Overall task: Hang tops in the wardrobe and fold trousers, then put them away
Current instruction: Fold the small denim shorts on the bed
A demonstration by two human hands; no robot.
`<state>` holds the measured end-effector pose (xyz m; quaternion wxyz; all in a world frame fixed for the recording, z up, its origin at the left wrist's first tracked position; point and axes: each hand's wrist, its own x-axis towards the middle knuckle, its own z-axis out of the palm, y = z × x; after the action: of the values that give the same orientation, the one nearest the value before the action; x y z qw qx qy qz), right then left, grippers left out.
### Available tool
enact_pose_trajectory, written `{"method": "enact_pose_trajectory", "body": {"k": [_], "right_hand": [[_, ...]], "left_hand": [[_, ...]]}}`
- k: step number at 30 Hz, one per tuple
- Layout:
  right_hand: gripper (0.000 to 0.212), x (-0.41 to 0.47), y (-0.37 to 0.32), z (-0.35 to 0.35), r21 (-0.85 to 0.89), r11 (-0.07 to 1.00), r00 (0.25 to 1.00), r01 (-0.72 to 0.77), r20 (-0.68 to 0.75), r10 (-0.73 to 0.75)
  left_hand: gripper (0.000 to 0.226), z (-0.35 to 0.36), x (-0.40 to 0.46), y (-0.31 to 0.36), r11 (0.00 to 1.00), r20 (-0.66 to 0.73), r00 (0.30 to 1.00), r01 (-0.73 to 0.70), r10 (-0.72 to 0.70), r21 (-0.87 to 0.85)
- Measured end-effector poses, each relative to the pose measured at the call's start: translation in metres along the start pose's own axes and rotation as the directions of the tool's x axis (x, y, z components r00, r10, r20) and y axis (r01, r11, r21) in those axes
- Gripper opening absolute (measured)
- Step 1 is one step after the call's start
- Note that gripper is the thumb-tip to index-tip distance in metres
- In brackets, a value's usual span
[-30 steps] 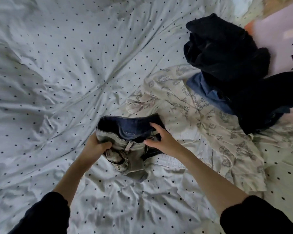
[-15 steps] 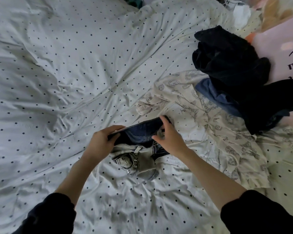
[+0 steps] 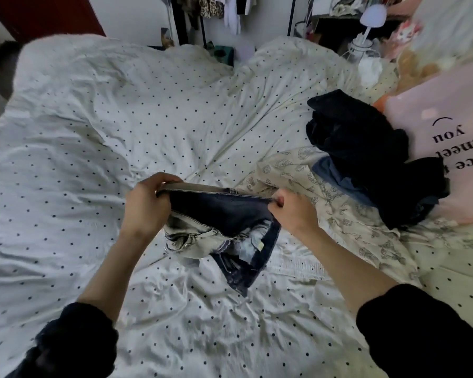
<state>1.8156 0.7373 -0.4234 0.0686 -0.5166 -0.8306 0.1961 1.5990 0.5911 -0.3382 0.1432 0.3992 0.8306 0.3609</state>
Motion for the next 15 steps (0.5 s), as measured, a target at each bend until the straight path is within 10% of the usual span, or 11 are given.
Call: {"method": "enact_pose_trajectory", "body": {"k": [5, 10, 15], "right_hand": [[0.008, -0.028, -0.018, -0.008, 0.368, 0.922, 0.992, -0.123, 0.018, 0.125], [0.018, -0.042, -0.031, -0.003, 0.713, 0.475, 0.823, -0.515, 0.256, 0.507], [0.031, -0.062, -0.005, -0.012, 0.450, 0.792, 0.905, -0.412, 0.101, 0.414]], "left_hand": [[0.044, -0.028, -0.016, 0.043, 0.995, -0.004, 0.999, -0.034, 0.034, -0.097], [0.040, -0.028, -0.029, 0.086, 0.953, 0.016, 0.994, -0.103, 0.112, -0.283], [0.042, -0.044, -0.026, 0.083, 0.881, -0.022, 0.999, -0.038, 0.032, -0.471]]}}
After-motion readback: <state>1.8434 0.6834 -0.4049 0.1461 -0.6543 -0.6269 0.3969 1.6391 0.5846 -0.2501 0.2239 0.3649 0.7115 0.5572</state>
